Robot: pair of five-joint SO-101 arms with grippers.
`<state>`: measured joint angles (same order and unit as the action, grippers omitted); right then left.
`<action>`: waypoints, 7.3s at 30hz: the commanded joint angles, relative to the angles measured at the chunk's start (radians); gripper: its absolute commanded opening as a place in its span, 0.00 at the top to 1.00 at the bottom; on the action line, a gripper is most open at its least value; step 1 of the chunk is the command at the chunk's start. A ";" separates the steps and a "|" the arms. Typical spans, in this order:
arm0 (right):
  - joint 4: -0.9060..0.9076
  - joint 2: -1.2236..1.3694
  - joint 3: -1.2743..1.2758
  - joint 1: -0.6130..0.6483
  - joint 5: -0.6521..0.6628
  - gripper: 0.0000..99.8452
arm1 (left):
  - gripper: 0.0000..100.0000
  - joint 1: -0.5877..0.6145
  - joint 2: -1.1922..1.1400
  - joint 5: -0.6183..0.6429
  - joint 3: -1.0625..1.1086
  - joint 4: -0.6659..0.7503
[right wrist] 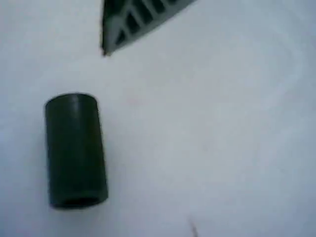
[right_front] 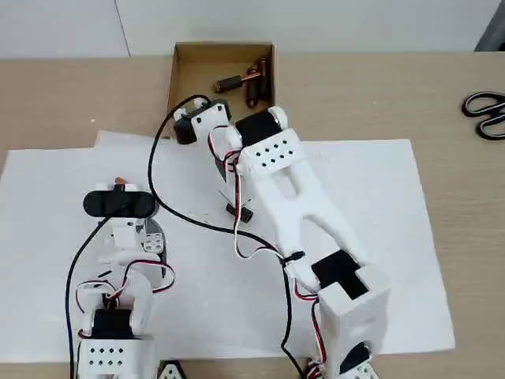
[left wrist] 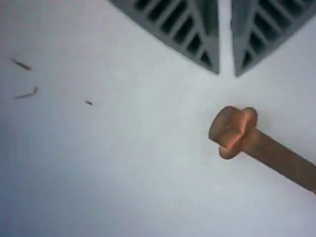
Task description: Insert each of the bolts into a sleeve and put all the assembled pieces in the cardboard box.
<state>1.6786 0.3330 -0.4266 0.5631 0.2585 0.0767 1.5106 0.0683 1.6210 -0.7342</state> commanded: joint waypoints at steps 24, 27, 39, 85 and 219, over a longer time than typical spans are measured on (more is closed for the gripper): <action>-0.101 0.116 -0.002 0.012 0.074 0.81 | 0.99 0.241 0.012 -0.005 -0.002 0.018; -0.120 0.148 -0.003 0.012 0.074 0.81 | 0.99 0.241 0.012 -0.005 -0.002 0.018; -0.153 0.217 -0.005 0.053 0.074 0.81 | 0.99 0.238 0.012 -0.006 -0.002 0.018; -0.024 -0.059 -0.057 -0.054 0.038 1.00 | 0.99 0.235 0.012 -0.003 -0.002 0.020; -0.128 -0.851 0.913 -0.588 0.109 1.00 | 0.89 0.138 -2.137 -1.654 -1.997 -0.835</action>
<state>1.5666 -0.4971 0.4910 -0.0199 0.3813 0.2302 -0.6114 -1.3587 -0.3629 -1.5704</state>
